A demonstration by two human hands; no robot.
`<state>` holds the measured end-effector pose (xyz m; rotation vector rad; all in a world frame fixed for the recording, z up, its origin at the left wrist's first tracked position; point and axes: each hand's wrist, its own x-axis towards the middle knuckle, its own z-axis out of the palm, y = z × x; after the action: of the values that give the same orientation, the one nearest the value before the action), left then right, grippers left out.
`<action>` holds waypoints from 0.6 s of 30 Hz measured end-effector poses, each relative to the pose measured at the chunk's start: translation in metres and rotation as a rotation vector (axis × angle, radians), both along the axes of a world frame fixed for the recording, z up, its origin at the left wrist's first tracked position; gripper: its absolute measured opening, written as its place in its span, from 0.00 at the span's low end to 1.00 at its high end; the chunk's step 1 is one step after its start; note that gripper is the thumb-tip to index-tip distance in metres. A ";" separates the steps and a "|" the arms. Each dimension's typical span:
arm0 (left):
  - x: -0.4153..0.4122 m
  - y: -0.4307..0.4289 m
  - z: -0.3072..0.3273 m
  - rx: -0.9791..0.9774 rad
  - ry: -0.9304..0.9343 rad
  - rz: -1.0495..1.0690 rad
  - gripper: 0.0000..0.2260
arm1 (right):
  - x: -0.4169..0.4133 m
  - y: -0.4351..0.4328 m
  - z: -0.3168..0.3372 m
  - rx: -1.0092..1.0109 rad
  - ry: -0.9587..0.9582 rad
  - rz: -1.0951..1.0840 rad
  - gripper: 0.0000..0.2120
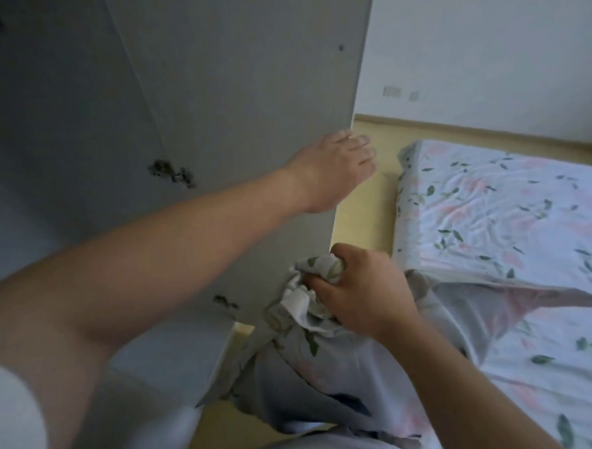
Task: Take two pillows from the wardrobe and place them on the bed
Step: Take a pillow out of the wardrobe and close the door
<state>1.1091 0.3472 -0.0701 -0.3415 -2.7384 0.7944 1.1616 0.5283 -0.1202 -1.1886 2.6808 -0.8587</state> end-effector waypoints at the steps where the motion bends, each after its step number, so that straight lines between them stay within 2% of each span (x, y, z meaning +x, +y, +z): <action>1: -0.015 0.002 0.001 -0.080 -0.043 0.041 0.23 | -0.006 0.004 0.001 0.009 0.012 -0.011 0.20; 6: -0.056 0.009 0.006 -0.370 -0.225 0.369 0.21 | -0.031 0.027 0.007 0.046 0.058 -0.080 0.20; 8: -0.056 0.008 0.007 -0.439 -0.262 0.419 0.19 | -0.038 0.032 0.008 0.052 0.069 -0.094 0.19; 10: -0.055 0.016 0.011 -0.411 -0.279 0.407 0.17 | -0.044 0.037 0.008 0.041 0.082 -0.111 0.19; 14: -0.045 0.047 0.023 -0.197 -0.305 0.387 0.09 | -0.052 0.043 0.007 0.011 0.067 -0.144 0.20; 18: -0.016 0.055 0.025 -0.124 -0.321 0.432 0.12 | -0.049 0.039 0.004 -0.018 0.045 -0.114 0.20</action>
<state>1.0935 0.4021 -0.0455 0.1209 -3.1227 1.1023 1.1122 0.5671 -0.1165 -1.0802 2.8061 -0.8829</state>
